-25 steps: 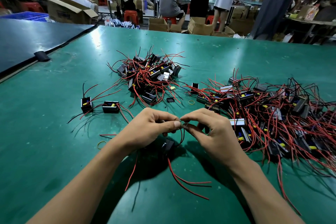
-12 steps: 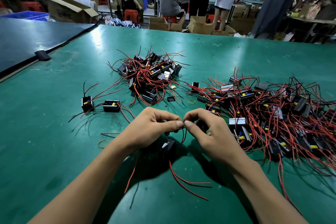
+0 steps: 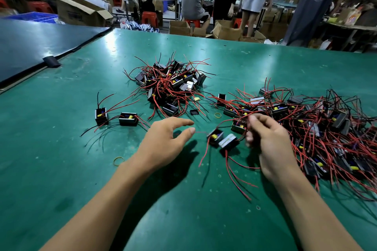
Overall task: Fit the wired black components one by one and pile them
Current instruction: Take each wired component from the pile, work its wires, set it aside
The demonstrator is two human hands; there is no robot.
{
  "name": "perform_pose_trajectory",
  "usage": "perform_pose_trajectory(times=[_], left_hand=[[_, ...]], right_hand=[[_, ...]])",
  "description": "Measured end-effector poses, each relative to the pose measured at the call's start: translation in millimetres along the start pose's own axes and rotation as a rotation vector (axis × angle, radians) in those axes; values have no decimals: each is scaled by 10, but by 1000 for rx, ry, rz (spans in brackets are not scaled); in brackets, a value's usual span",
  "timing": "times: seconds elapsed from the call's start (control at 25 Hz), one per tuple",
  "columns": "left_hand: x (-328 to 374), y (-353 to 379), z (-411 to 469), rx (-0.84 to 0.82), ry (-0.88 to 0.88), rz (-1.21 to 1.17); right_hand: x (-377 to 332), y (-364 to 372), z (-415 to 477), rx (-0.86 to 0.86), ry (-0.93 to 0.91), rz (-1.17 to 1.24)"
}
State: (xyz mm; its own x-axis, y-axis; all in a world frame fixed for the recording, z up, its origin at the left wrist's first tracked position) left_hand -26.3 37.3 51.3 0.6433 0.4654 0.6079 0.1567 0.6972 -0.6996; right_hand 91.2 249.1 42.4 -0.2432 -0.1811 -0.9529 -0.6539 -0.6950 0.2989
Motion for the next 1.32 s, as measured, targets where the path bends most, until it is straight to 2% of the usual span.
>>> perform_pose_trajectory(times=[0.08,0.2,0.4,0.64,0.8,0.88,0.96,1.08,1.2,1.32], left_hand=[[15,113,-29,-90,37,43],[118,249,-96,-171,122,107],[212,316,-131,-201,175,94],[226,370,-142,-244,189,84],[216,367,-135,-220,199,49],[215,377,-135,-223,210,52],[210,387,-131,-227,219,67],[200,385,-124,-210,223,59],[202,388,-125,-206,218,66],[213,376,-123,-194,218,57]], right_hand=[[-135,-159,36,113,-74,69],[-345,-250,23,166,-251,-19],[-319,-78,-31,42,-273,-185],[-385,81,-100,-73,-360,-50],[-533,7,-71,-42,-478,57],[-621,-112,-25,16,-551,81],[-646,-301,48,145,-577,36],[-525,-666,173,365,-437,68],[-385,-807,198,441,-299,185],[-385,-675,53,536,-374,-93]])
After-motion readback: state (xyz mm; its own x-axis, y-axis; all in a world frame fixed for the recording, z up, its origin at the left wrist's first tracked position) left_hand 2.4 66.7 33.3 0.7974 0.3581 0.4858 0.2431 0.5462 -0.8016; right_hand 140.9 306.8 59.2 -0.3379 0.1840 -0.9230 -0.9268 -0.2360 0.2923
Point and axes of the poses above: each hand's wrist, its own z-axis towards the middle knuckle, its own y-axis out of the palm, x = y × z, the point moved 7 cm from there along z, towards the middle knuckle, and after that the axes turned 6 degrees about z, right-handed, at the moved point
